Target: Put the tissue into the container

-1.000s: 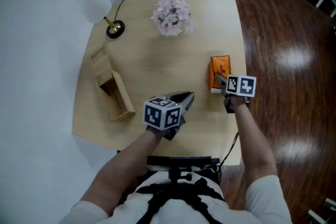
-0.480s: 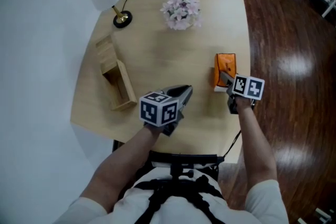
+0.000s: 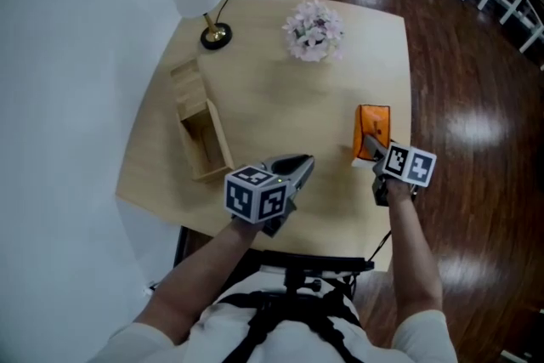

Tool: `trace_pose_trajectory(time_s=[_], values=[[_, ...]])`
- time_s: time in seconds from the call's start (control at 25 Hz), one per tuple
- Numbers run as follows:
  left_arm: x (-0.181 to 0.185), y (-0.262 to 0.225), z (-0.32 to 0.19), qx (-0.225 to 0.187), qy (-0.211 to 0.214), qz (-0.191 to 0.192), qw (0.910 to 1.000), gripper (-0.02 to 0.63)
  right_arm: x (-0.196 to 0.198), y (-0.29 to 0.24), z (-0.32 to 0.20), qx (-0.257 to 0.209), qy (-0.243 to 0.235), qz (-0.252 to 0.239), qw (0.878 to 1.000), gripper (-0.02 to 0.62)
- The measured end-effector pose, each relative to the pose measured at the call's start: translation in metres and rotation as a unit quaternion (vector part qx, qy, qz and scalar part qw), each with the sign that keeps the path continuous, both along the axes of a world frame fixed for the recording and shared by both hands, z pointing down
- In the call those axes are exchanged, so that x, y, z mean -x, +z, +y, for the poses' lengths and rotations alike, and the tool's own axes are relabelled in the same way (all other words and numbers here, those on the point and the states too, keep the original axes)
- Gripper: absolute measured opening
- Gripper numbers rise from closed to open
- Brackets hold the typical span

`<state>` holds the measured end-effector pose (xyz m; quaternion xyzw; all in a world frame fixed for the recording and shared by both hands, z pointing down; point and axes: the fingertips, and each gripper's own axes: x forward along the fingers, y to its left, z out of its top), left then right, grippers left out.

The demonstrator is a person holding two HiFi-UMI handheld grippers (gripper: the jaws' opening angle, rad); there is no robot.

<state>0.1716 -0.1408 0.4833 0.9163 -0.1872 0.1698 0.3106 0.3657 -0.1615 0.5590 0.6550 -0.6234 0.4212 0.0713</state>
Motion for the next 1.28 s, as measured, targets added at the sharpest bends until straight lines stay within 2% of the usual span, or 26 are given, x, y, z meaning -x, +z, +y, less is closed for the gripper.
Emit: trace_pose_trajectory(time_s=[0.28, 0.6, 0.92, 1.28], values=[[0.035, -0.014, -0.003, 0.001, 0.007, 0.012, 0.9999, 0.028, 0.036, -0.023, -0.001, -0.026, 0.019, -0.024, 0.999, 0.278], [0.071, -0.021, -0.008, -0.003, 0.012, 0.019, 0.9998, 0.028, 0.083, -0.042, -0.008, -0.047, 0.019, -0.042, 0.998, 0.267], [0.114, -0.025, -0.016, -0.001, 0.0, 0.023, 0.9997, 0.028, 0.136, -0.059, -0.021, -0.063, 0.001, -0.059, 0.996, 0.264], [0.168, -0.023, -0.029, 0.003, -0.031, 0.028, 0.9991, 0.028, 0.199, -0.065, -0.043, -0.066, -0.039, -0.061, 0.995, 0.261]])
